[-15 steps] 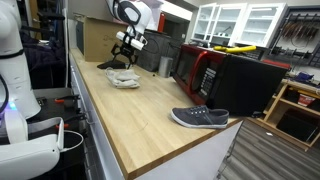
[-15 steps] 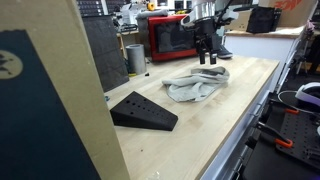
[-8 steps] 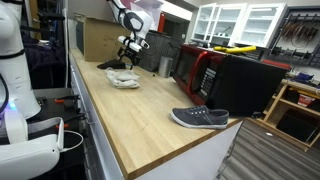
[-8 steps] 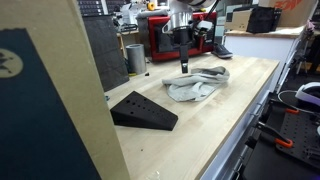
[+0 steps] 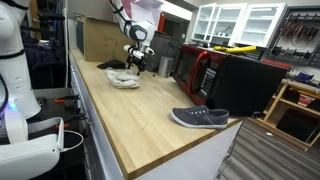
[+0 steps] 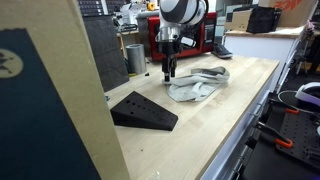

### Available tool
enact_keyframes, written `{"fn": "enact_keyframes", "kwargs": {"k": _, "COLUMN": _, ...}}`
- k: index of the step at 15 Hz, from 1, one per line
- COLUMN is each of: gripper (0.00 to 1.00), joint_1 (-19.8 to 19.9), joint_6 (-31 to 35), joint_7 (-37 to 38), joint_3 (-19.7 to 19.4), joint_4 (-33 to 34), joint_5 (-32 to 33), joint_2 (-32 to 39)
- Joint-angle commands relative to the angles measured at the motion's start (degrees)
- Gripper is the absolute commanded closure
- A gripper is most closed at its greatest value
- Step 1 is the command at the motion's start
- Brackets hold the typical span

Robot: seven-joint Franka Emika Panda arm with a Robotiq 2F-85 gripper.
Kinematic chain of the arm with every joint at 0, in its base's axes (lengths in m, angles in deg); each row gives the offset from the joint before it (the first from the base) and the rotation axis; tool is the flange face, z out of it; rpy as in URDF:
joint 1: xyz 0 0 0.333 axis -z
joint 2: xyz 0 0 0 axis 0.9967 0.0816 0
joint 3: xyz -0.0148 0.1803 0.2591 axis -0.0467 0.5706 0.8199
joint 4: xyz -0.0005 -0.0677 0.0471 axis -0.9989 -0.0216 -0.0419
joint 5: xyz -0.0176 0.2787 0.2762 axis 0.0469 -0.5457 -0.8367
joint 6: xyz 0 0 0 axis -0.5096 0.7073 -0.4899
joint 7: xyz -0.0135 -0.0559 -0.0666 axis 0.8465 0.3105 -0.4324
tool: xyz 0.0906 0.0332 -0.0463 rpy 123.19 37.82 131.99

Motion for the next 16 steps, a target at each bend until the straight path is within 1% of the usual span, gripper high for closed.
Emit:
{"fn": "enact_keyframes", "kwargs": {"k": 1, "gripper": 0.0, "joint_1": 1.18, "joint_6": 1.64, "joint_7": 4.33, "joint_3": 0.02, "joint_4": 3.97, "joint_5": 1.07, "joint_2": 2.88}}
{"fn": "enact_keyframes", "kwargs": {"k": 3, "gripper": 0.0, "joint_1": 1.39, "joint_6": 1.81, "joint_7": 5.77, "joint_3": -0.16, "joint_4": 5.04, "joint_5": 1.58, "joint_2": 4.09}}
{"fn": "enact_keyframes", "kwargs": {"k": 7, "gripper": 0.0, "joint_1": 1.55, "joint_6": -1.13, "joint_7": 8.74, "joint_3": -0.81, "joint_4": 7.45, "joint_5": 3.52, "joint_2": 6.79}}
{"fn": "enact_keyframes", "kwargs": {"k": 8, "gripper": 0.07, "joint_1": 1.66, "joint_6": -2.16, "joint_7": 9.23, "joint_3": -0.89, "joint_4": 7.98, "joint_5": 4.0, "joint_2": 7.44}}
{"fn": "enact_keyframes", "kwargs": {"k": 9, "gripper": 0.26, "joint_1": 1.75, "joint_6": -3.0, "joint_7": 9.79, "joint_3": -0.98, "joint_4": 8.55, "joint_5": 4.32, "joint_2": 7.91}}
{"fn": "enact_keyframes", "kwargs": {"k": 16, "gripper": 0.79, "joint_1": 3.36, "joint_6": -13.66, "joint_7": 11.8, "joint_3": -1.34, "joint_4": 13.8, "joint_5": 3.83, "joint_2": 8.94}}
